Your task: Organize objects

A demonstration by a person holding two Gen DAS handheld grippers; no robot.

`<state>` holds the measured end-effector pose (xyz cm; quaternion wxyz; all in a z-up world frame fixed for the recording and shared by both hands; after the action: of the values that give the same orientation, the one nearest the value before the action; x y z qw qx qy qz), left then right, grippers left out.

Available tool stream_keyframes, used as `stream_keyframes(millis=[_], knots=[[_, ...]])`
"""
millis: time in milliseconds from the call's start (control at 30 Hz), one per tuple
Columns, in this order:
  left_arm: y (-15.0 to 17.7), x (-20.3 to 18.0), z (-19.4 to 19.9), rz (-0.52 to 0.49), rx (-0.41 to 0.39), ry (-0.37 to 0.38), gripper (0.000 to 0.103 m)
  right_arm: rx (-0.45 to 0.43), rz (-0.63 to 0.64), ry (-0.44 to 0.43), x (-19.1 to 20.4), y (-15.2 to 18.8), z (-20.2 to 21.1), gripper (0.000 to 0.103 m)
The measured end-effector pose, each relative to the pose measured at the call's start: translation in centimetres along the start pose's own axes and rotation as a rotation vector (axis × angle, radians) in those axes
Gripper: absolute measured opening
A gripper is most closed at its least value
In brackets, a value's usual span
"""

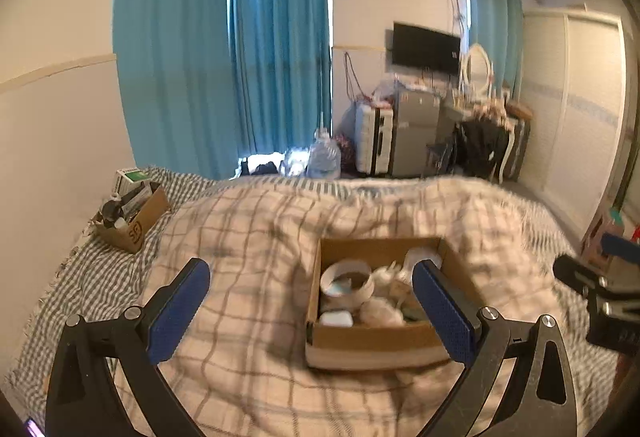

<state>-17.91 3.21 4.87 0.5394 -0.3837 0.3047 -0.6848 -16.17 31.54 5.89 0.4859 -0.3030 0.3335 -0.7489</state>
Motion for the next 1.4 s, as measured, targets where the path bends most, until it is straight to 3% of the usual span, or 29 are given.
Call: stream_keyframes(millis=[300, 1400], knots=[[1.9, -0.8, -1.7, -0.016, 0.060, 0.006, 0.103, 0.061, 0.001, 0.018, -0.4, 2.0, -2.8, 0.102], [3.5, -1.2, -3.3, -0.003, 0.120, 0.053, 0.103, 0.082, 0.008, 0.010, -0.1, 2.7, -3.1, 0.102]])
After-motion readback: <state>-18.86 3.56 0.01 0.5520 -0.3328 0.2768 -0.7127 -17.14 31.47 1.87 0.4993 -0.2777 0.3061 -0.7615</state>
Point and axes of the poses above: each gripper's, at about its wrist camera, not at the fingertips, and z roughly against the way its jaws point, x to its left, y to its underside, the point moved 6 cm from there along -z, roughly the way its jaws point, and after that the axes turned 11 degrees about -z, right-handed, at the moved point
